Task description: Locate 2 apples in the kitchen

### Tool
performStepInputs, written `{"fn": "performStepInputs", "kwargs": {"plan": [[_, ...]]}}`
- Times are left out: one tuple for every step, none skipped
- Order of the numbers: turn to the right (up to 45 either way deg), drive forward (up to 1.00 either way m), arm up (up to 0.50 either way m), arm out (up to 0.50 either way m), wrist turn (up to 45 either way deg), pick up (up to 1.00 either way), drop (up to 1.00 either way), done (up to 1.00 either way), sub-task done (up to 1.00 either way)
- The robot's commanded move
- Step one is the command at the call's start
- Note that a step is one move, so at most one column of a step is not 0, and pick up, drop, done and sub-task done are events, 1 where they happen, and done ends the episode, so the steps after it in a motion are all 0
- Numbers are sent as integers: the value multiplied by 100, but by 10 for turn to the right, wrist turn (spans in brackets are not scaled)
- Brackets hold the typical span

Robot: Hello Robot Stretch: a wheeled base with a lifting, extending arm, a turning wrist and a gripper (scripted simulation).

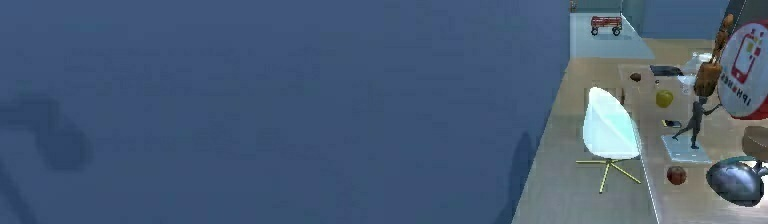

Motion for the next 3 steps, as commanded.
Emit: {"fn": "performStepInputs", "kwargs": {"plan": [[450, 0, 0, 0, 0, 0, 0, 0, 0], [390, 0, 0, 0, 0, 0, 0, 0, 0], [0, 80, 0, 0, 0, 0, 0, 0, 0]]}}
